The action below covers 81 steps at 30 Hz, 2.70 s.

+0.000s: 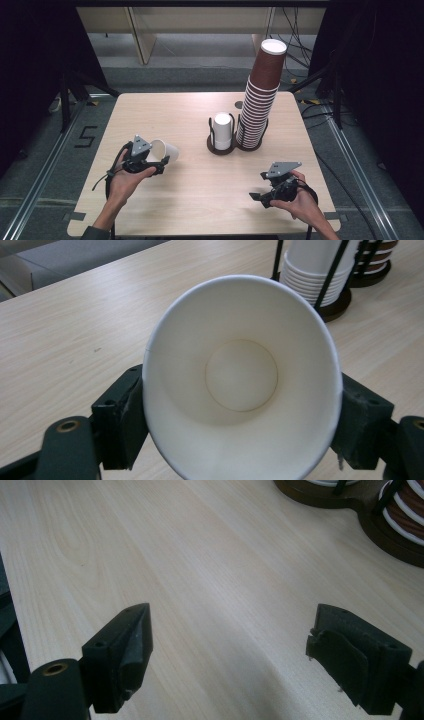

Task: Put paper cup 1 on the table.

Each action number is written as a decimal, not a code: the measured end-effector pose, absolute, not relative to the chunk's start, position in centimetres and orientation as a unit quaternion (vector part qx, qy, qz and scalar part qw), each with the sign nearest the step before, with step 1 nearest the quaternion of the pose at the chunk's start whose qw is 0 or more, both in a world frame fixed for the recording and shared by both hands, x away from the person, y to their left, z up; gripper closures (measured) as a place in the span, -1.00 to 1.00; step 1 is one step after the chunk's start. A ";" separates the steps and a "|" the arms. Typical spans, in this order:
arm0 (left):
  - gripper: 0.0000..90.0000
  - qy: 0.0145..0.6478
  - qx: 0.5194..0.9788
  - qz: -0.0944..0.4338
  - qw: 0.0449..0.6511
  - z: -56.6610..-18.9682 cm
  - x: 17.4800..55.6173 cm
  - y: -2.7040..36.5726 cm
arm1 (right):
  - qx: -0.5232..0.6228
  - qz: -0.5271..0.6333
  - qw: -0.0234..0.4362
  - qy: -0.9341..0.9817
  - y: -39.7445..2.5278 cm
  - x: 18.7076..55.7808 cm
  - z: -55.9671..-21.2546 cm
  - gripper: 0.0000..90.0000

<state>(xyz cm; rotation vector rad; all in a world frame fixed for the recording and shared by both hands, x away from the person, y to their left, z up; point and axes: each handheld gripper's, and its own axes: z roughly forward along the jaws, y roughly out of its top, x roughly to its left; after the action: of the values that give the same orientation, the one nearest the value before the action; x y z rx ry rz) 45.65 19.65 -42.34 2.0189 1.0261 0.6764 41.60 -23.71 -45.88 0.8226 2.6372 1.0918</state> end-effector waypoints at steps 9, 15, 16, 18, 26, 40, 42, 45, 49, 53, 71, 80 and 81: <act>-0.51 0.422 0.795 0.270 0.341 -42.0 48.2 20.2 | 0.276 0.367 0.084 0.884 -23.7 41.6 -45.9 -0.60; -0.51 0.438 0.798 0.270 0.313 -42.1 50.4 20.5 | 0.280 0.365 0.082 0.884 -23.7 41.6 -45.9 -0.60; -0.51 0.437 0.801 0.271 0.307 -42.1 50.7 20.5 | 0.281 0.365 0.080 0.884 -23.7 41.6 -45.9 -0.60; -0.51 0.438 0.805 0.268 0.296 -42.2 51.5 20.5 | 0.288 0.362 0.076 0.883 -23.7 41.5 -45.9 -0.60; -0.51 0.480 0.805 0.251 0.242 -42.7 54.5 20.1 | 0.281 0.365 0.078 0.884 -23.8 41.6 -46.0 -0.60; -0.52 0.493 0.812 0.241 0.200 -43.2 56.6 19.6 | 0.270 0.363 0.083 0.888 -23.8 41.8 -46.0 -0.60; -0.53 0.493 0.816 0.228 0.199 -43.2 57.2 19.6 | 0.273 0.362 0.080 0.888 -23.8 41.7 -46.0 -0.60; -0.55 0.494 0.817 0.227 0.191 -43.1 57.5 19.6 | 0.270 0.363 0.082 0.888 -23.8 41.8 -46.0 -0.60; -0.58 0.499 0.815 0.227 0.190 -43.0 58.0 19.5 | 0.277 0.365 0.076 0.886 -23.8 41.6 -46.1 -0.60; -0.59 0.500 0.813 0.230 0.192 -43.1 58.2 19.3 | 0.277 0.365 0.074 0.886 -23.8 41.6 -46.0 -0.60; -0.67 0.514 0.793 0.240 0.223 -43.7 58.5 19.5 | 0.270 0.368 0.083 0.886 -24.0 41.8 -45.9 -0.61; -0.67 0.515 0.780 0.252 0.251 -43.2 58.1 20.2 | 0.276 0.368 0.076 0.885 -23.9 41.7 -45.9 -0.61; -0.67 0.512 0.782 0.254 0.249 -43.0 58.0 20.4 | 0.276 0.367 0.075 0.885 -23.9 41.7 -46.0 -0.61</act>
<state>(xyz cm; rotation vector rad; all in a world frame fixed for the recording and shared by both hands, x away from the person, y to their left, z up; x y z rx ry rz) 57.98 20.36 -42.99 2.1296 1.3962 0.6914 41.68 -23.93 -45.95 0.8277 2.6549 1.1010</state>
